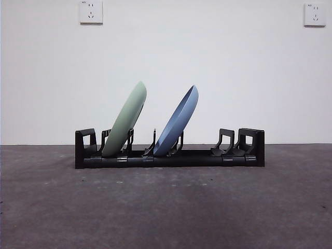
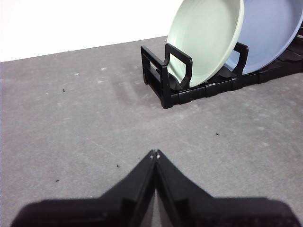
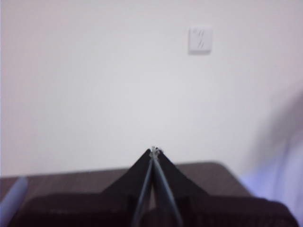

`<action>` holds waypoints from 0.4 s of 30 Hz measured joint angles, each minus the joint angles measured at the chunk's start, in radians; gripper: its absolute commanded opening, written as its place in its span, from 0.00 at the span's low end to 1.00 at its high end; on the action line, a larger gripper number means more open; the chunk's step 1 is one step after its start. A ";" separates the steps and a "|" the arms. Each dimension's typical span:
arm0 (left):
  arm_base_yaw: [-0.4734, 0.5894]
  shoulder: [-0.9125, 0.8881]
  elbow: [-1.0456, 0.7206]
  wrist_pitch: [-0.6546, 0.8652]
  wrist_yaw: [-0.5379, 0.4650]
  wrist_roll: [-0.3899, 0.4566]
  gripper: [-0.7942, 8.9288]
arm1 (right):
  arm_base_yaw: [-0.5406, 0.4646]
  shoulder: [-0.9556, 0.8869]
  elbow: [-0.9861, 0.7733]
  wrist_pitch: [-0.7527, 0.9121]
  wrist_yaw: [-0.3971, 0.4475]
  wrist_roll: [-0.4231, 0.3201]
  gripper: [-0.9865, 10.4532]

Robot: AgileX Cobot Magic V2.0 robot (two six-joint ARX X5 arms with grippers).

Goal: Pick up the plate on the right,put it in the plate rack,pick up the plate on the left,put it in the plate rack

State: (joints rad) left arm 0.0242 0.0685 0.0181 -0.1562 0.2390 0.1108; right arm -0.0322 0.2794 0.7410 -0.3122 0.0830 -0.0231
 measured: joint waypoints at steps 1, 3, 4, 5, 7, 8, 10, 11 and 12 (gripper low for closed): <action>0.000 0.000 0.000 0.000 0.000 0.000 0.08 | 0.000 -0.034 -0.072 0.022 -0.001 0.011 0.09; 0.000 0.000 0.000 0.000 0.000 0.000 0.08 | 0.000 -0.090 -0.204 0.052 0.000 0.030 0.09; 0.000 0.000 0.000 0.000 0.000 0.000 0.08 | 0.000 -0.117 -0.271 0.063 0.000 0.042 0.09; 0.000 0.000 0.000 0.000 0.000 0.000 0.08 | 0.000 -0.139 -0.325 0.072 0.000 0.055 0.09; 0.000 0.000 0.000 0.000 0.000 0.000 0.08 | 0.000 -0.190 -0.436 0.075 0.000 0.087 0.09; 0.000 0.000 0.000 0.000 0.000 0.000 0.08 | 0.000 -0.209 -0.478 0.080 0.000 0.099 0.09; 0.000 0.000 0.000 0.000 0.000 0.000 0.08 | 0.000 -0.246 -0.558 0.101 0.000 0.119 0.09; 0.000 0.000 0.000 0.000 0.000 0.000 0.08 | 0.000 -0.262 -0.594 0.113 0.000 0.126 0.09; 0.000 0.000 0.000 0.000 0.000 0.000 0.08 | 0.000 -0.268 -0.625 0.129 0.000 0.132 0.09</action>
State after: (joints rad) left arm 0.0242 0.0685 0.0181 -0.1562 0.2390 0.1108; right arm -0.0322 0.0113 0.1162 -0.1837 0.0826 0.1089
